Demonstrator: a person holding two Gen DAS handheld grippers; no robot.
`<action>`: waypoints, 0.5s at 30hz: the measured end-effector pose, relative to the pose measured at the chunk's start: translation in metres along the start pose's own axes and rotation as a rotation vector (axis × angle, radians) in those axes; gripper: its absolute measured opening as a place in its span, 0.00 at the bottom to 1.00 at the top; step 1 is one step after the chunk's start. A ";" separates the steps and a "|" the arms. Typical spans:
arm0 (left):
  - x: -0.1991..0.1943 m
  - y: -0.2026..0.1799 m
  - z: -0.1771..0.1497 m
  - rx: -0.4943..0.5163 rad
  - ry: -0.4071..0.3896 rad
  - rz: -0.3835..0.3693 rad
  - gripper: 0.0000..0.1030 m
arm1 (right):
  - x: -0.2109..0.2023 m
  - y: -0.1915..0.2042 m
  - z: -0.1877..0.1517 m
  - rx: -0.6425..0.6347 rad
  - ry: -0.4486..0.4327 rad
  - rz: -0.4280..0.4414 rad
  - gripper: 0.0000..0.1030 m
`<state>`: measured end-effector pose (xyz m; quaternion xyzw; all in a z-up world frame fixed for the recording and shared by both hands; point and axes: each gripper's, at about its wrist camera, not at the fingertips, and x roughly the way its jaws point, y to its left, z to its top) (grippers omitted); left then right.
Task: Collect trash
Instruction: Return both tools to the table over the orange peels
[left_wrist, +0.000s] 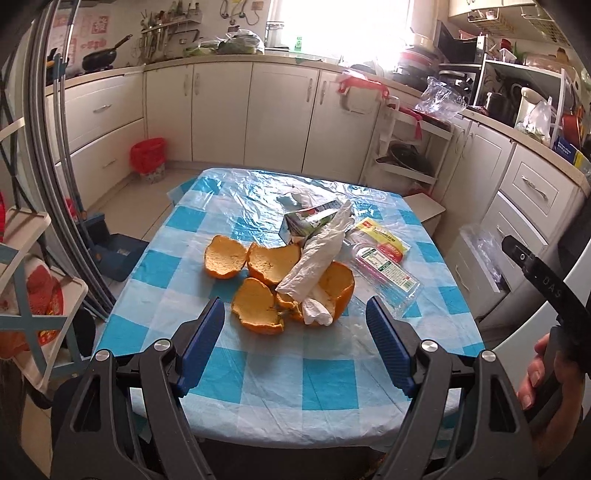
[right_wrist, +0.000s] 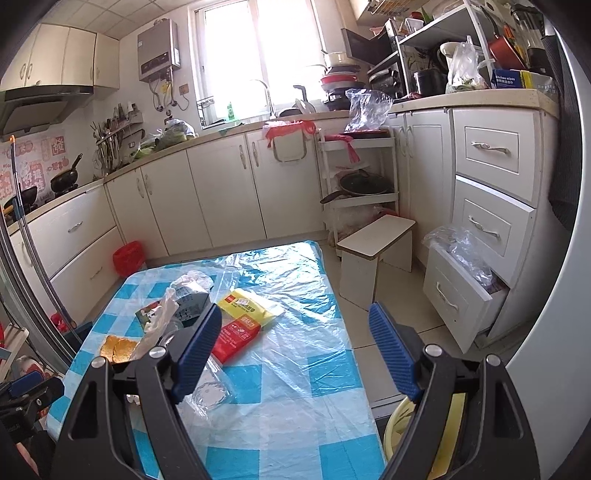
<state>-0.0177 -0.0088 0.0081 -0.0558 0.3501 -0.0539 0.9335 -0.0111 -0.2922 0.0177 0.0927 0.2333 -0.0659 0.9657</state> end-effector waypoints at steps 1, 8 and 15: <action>0.000 0.002 0.000 -0.003 -0.002 0.003 0.73 | 0.000 0.000 0.000 -0.001 0.001 0.002 0.76; 0.007 0.026 0.001 -0.017 0.002 0.056 0.73 | 0.001 0.015 -0.006 -0.006 0.048 0.111 0.76; 0.039 0.062 -0.011 -0.052 0.088 0.134 0.73 | 0.017 0.077 -0.031 -0.144 0.173 0.291 0.76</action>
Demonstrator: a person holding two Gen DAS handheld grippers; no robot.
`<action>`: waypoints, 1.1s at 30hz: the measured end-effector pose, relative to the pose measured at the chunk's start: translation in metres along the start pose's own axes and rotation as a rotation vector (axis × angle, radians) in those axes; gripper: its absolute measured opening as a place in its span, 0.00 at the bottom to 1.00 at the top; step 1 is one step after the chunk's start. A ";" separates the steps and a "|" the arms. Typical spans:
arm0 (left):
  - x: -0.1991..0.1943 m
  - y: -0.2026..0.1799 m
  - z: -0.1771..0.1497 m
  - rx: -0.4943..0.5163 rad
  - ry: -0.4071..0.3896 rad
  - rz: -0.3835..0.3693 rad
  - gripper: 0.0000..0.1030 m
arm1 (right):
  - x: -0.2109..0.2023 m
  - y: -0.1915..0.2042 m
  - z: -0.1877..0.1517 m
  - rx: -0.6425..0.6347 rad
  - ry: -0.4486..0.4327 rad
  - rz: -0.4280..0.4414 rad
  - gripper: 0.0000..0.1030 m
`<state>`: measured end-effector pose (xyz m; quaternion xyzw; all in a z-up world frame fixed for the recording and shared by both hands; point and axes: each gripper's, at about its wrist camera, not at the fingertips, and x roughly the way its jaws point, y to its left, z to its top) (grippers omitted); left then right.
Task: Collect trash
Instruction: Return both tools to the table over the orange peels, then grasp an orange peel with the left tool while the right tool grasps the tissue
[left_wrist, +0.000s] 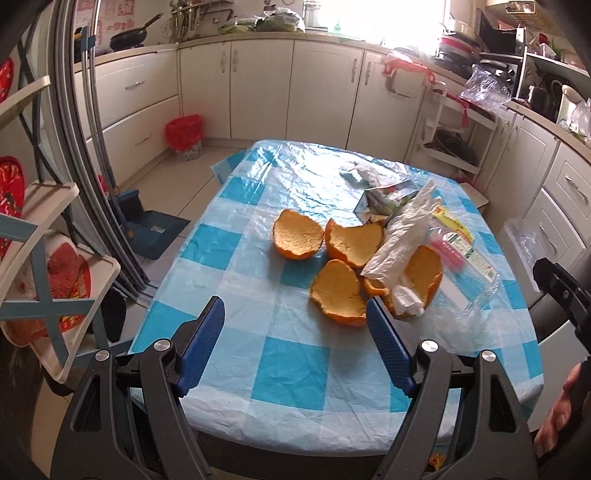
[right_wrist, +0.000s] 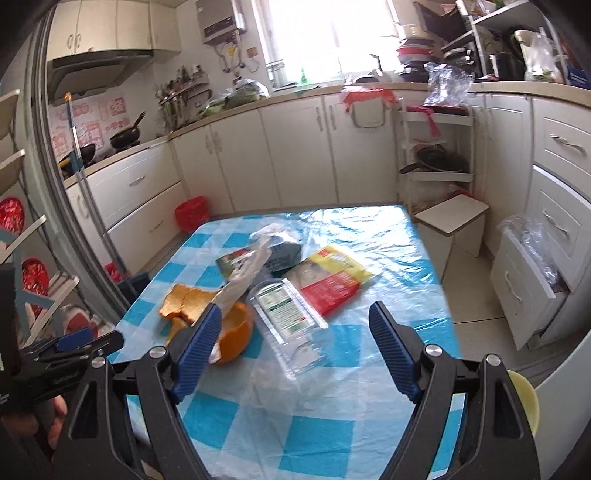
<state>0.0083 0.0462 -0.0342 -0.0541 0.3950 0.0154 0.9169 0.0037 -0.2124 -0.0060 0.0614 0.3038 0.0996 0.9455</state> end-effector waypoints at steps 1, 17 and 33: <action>0.007 0.002 -0.001 -0.007 0.017 -0.004 0.73 | 0.005 0.007 -0.002 -0.019 0.016 0.012 0.76; 0.093 -0.019 0.014 0.180 0.124 -0.131 0.62 | 0.056 0.004 -0.019 0.110 0.190 0.072 0.76; 0.082 -0.004 0.013 0.184 0.137 -0.300 0.05 | 0.071 0.012 -0.015 0.114 0.211 0.093 0.76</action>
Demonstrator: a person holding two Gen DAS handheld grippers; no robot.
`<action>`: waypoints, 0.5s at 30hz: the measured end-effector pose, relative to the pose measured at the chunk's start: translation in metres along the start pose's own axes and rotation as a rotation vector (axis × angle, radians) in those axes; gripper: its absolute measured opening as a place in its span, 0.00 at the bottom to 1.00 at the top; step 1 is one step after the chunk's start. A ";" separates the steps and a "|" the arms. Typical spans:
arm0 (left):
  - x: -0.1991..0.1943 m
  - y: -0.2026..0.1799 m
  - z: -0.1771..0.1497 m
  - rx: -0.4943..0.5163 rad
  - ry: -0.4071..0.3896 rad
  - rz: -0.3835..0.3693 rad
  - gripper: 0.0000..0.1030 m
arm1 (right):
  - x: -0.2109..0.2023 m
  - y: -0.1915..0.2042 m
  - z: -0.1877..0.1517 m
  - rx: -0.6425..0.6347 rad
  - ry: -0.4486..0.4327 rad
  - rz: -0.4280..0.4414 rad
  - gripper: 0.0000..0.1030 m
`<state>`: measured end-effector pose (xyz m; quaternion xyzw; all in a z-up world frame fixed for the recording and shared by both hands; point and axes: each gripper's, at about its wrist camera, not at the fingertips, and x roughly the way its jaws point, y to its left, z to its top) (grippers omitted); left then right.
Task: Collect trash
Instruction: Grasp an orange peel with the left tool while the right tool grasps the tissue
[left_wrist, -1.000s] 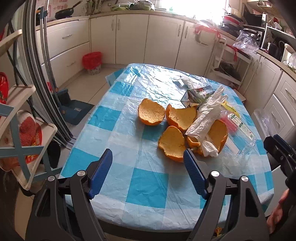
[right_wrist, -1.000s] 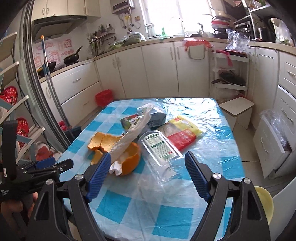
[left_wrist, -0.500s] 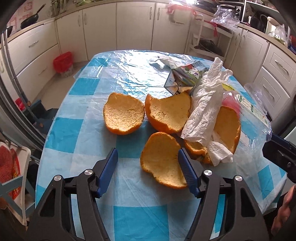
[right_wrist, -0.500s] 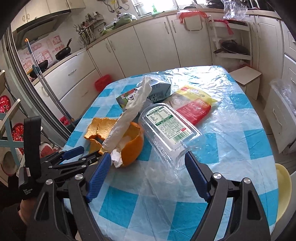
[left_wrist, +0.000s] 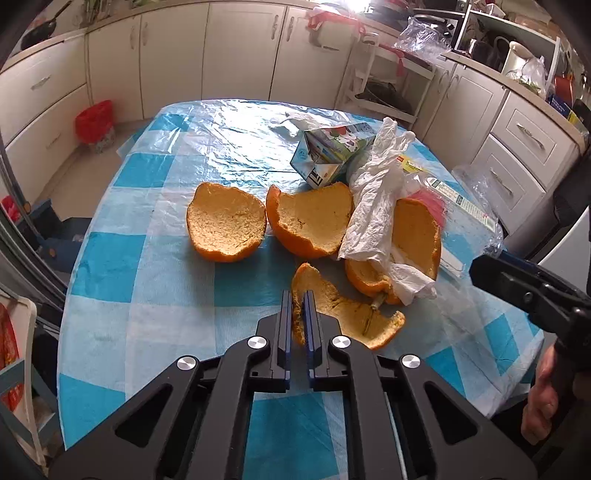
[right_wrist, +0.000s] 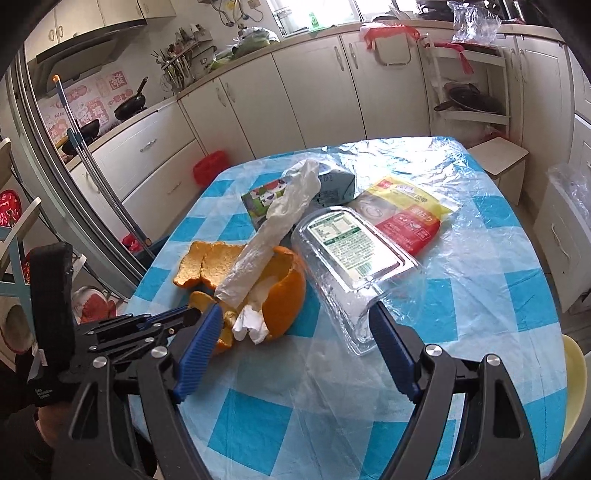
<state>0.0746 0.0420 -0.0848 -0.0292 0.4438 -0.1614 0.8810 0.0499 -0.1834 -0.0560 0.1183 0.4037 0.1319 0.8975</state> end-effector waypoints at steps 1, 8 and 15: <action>-0.001 0.001 -0.001 0.000 0.002 -0.002 0.05 | 0.001 -0.002 -0.001 0.019 0.016 0.013 0.76; 0.006 0.007 0.004 0.047 0.029 0.005 0.13 | -0.016 0.009 -0.008 0.001 -0.013 0.050 0.76; 0.016 0.008 0.009 0.065 0.020 -0.033 0.13 | -0.019 0.030 0.011 -0.023 -0.069 0.152 0.76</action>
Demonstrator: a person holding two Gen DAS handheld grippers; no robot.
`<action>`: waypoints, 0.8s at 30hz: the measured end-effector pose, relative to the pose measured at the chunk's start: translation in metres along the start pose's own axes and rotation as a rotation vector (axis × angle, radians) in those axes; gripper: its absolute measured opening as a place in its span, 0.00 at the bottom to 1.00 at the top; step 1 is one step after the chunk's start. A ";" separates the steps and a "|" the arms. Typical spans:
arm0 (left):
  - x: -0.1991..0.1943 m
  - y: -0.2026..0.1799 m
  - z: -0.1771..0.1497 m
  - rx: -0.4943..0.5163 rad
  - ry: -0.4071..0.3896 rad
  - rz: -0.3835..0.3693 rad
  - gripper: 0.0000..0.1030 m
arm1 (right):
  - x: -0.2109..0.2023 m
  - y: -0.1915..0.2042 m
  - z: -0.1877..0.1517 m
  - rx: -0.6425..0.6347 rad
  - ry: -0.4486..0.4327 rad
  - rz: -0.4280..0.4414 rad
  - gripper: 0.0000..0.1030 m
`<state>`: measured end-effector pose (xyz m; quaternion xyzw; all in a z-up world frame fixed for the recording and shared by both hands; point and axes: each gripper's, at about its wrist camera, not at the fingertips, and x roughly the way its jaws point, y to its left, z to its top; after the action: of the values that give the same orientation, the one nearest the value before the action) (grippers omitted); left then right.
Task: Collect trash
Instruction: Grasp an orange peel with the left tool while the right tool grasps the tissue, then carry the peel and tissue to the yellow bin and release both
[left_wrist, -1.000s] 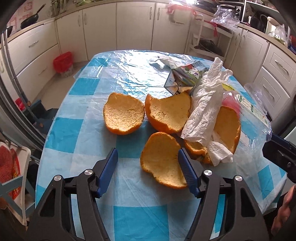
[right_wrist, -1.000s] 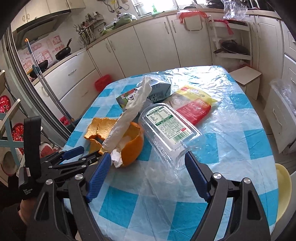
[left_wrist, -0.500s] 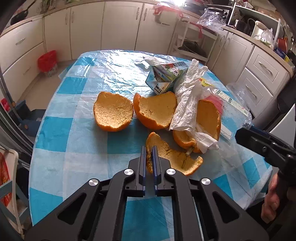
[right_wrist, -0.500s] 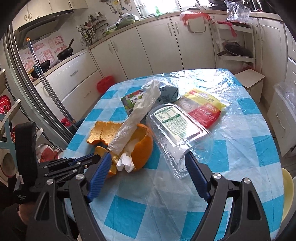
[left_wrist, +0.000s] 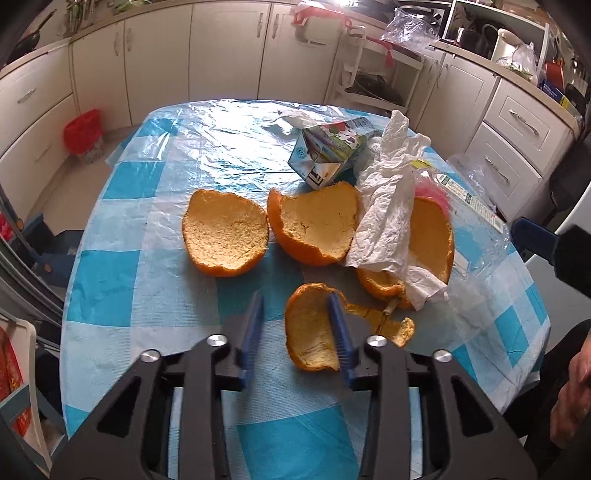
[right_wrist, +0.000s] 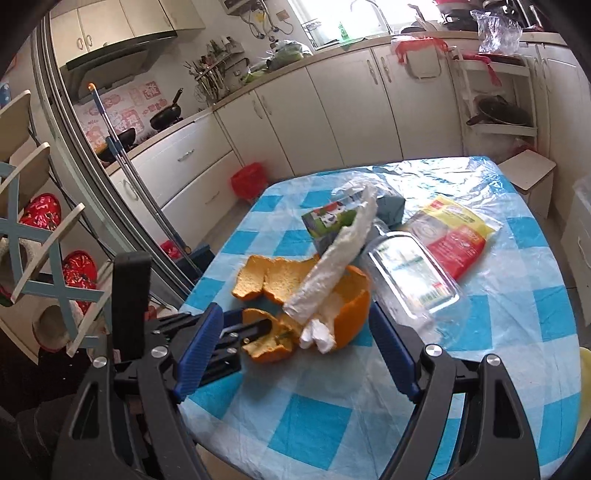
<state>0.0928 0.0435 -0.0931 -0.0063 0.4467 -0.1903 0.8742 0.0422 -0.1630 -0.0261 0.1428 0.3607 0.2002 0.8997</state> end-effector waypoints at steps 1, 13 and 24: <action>0.000 -0.001 -0.001 0.003 0.003 -0.014 0.11 | 0.005 0.000 0.003 0.014 0.010 0.003 0.76; -0.021 0.014 -0.026 -0.083 -0.054 -0.071 0.04 | 0.088 -0.007 0.042 0.072 0.104 -0.182 0.64; -0.019 0.022 -0.028 -0.106 -0.065 -0.103 0.04 | 0.104 -0.014 0.053 0.083 0.139 -0.211 0.05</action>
<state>0.0677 0.0746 -0.0995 -0.0817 0.4268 -0.2105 0.8757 0.1515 -0.1328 -0.0560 0.1266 0.4433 0.0987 0.8819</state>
